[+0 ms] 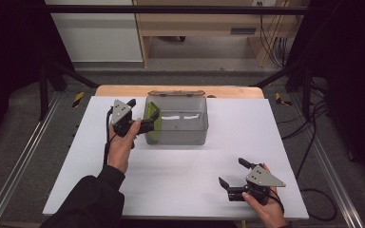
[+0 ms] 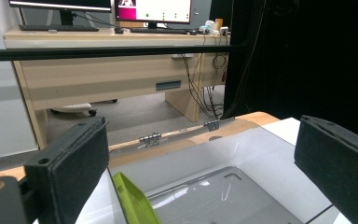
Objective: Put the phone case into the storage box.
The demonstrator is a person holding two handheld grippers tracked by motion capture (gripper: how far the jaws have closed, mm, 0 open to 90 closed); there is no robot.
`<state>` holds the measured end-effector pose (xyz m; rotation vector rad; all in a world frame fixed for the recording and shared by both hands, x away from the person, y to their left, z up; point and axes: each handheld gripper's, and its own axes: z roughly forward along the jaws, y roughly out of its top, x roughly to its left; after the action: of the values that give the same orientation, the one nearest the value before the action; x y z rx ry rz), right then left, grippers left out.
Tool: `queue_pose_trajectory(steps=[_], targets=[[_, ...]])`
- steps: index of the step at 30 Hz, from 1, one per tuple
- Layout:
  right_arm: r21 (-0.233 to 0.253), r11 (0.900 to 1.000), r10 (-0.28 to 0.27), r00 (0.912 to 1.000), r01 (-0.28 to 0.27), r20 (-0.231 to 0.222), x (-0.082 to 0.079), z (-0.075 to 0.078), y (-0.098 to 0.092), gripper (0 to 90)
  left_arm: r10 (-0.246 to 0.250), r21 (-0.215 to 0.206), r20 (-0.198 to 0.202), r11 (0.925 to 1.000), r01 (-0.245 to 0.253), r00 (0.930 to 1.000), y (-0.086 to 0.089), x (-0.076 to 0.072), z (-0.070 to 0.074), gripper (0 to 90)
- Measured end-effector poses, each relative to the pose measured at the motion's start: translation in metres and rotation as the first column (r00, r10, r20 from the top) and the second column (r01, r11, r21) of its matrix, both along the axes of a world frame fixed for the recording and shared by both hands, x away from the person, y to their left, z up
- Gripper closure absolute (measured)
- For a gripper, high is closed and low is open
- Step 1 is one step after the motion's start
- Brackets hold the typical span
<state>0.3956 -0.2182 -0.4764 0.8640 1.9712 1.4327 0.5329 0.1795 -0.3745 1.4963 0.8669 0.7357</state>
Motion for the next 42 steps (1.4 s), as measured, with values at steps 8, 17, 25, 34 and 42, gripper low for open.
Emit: queue_pose_trajectory(steps=[8, 17, 25, 34, 42], targets=[[0.0, 1.0, 0.0, 1.0, 0.0, -0.001, 0.0, 0.0, 0.0, 3.0, 0.001, 0.001, 0.005, 1.0, -0.001, 1.0, 0.012, -0.004, 0.004, 2.8], [0.001, 1.0, 0.0, 1.0, 0.0, -0.001, 0.0, 0.0, 0.0, 3.1, 0.002, -0.004, 0.003, 1.0, -0.001, 1.0, 0.023, -0.008, 0.009, 2.3], [-0.002, 1.0, -0.006, 1.0, 0.006, -0.004, 0.0, 0.0, 0.001, 3.0, -0.002, -0.008, 0.006, 1.0, 0.003, 1.0, 0.033, -0.013, 0.014, 1.8], [-0.006, 1.0, -0.007, 1.0, 0.007, -0.003, 0.0, 0.0, 0.001, 3.0, -0.01, -0.003, 0.006, 0.9999, 0.01, 0.9999, 0.043, -0.019, 0.017, 1.8], [-0.008, 1.0, -0.007, 1.0, 0.006, -0.003, 0.0, -0.001, 0.001, 3.0, -0.002, -0.011, 0.011, 0.9999, 0.002, 0.9999, 0.055, -0.023, 0.019, 1.4]])
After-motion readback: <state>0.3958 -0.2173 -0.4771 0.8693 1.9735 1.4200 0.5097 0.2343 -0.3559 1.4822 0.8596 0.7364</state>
